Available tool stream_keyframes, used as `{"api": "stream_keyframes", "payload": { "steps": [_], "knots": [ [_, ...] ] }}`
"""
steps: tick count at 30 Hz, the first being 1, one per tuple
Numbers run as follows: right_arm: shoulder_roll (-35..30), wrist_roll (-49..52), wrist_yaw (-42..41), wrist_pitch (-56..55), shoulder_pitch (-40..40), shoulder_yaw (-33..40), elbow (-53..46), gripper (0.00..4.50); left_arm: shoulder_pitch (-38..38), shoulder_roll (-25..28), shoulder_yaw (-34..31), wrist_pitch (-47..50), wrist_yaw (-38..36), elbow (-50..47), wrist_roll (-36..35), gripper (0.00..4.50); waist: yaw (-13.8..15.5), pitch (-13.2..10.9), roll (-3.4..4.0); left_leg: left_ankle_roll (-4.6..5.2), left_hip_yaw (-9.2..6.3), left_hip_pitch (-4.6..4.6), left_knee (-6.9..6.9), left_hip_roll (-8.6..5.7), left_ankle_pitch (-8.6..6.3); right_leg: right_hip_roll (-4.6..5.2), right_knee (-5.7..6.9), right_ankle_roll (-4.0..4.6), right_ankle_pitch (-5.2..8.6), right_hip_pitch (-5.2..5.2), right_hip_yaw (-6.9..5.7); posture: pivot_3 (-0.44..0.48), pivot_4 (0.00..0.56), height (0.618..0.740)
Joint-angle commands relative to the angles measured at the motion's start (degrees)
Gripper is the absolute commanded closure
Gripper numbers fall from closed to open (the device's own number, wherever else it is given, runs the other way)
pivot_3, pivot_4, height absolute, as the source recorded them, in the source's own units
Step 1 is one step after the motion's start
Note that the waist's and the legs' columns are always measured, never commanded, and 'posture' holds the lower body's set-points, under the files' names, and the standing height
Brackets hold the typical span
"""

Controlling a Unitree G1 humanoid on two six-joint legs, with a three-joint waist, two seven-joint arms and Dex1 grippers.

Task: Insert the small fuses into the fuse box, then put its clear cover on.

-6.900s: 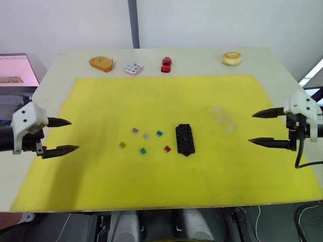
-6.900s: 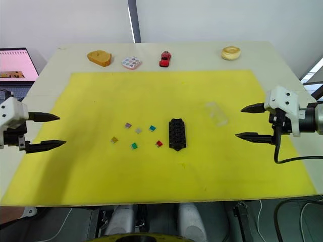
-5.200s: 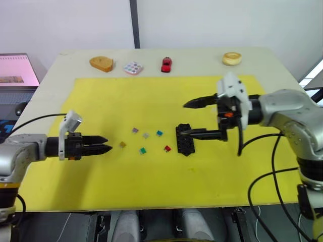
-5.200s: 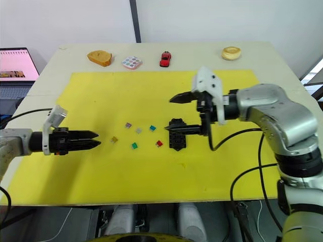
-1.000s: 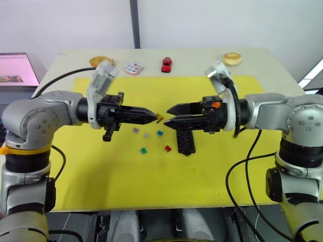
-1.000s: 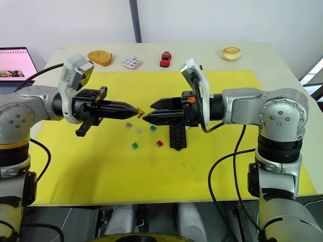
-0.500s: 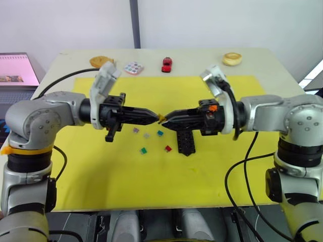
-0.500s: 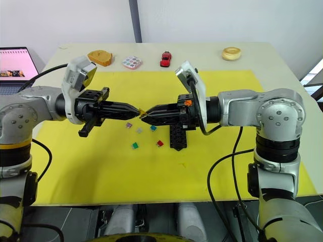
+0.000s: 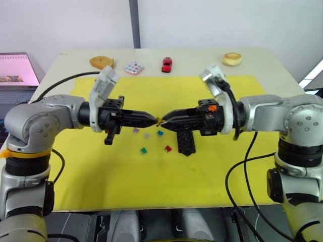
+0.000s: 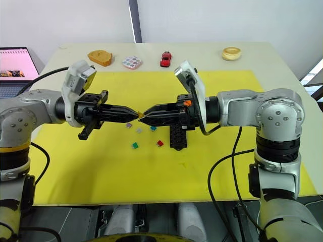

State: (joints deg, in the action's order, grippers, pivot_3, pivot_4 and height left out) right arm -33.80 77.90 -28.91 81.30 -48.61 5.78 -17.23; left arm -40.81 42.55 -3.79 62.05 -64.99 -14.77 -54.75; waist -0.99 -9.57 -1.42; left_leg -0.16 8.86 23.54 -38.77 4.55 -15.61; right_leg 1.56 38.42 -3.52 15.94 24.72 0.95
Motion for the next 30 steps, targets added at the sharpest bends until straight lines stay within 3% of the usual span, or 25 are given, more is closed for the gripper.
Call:
{"api": "stream_keyframes", "payload": {
  "steps": [1, 21, 24, 25, 30],
  "knots": [
    [-0.91, 0.87, -1.10, -1.12, -1.50, -0.07, -1.02, 2.93, -0.41, 0.49, -1.91, -1.22, 0.51, -1.01, -1.07, 4.50, -0.01, 0.00, 0.00, 0.00, 0.00, 0.00, 0.00, 0.00, 0.00, 0.00, 0.00, 0.00, 0.00, 0.00, 0.00, 0.000, 0.150, 0.740],
    [-1.51, -0.49, -2.59, -3.35, -1.28, -1.25, -0.92, 2.93, 0.37, 0.92, -1.36, -2.01, 1.37, -1.85, -1.59, 4.50, -0.01, 0.00, 0.00, 0.01, 0.00, 0.00, 0.02, 0.03, -0.01, 0.00, -0.03, 0.01, 0.00, 0.00, 0.00, 0.000, 0.150, 0.740],
    [-1.52, -0.63, -2.78, -3.46, -1.15, -1.47, -1.06, 3.76, 0.48, 1.03, -1.48, -1.99, 1.63, -1.95, -1.78, 4.50, -0.01, 0.00, 0.00, 0.01, 0.00, 0.00, 0.03, 0.04, -0.01, 0.00, -0.04, 0.01, 0.00, 0.00, 0.00, 0.000, 0.150, 0.740],
    [-1.46, -0.62, -2.81, -3.46, -1.20, -1.47, -0.99, 4.27, 0.49, 1.04, -1.43, -2.02, 1.68, -1.97, -1.79, 4.50, -0.01, 0.00, 0.00, 0.01, 0.01, 0.00, 0.03, 0.05, -0.01, 0.00, -0.05, 0.01, 0.00, 0.00, 0.00, 0.000, 0.150, 0.740],
    [-1.27, -0.75, -2.92, -3.48, -1.20, -1.52, -0.99, 4.40, 0.70, 0.92, -1.24, -2.02, 2.25, -2.19, -2.07, 4.50, -0.02, 0.00, 0.00, 0.01, 0.00, 0.00, 0.04, 0.06, -0.01, 0.00, -0.06, 0.01, 0.00, 0.00, 0.00, 0.000, 0.150, 0.740]
  ]
}}
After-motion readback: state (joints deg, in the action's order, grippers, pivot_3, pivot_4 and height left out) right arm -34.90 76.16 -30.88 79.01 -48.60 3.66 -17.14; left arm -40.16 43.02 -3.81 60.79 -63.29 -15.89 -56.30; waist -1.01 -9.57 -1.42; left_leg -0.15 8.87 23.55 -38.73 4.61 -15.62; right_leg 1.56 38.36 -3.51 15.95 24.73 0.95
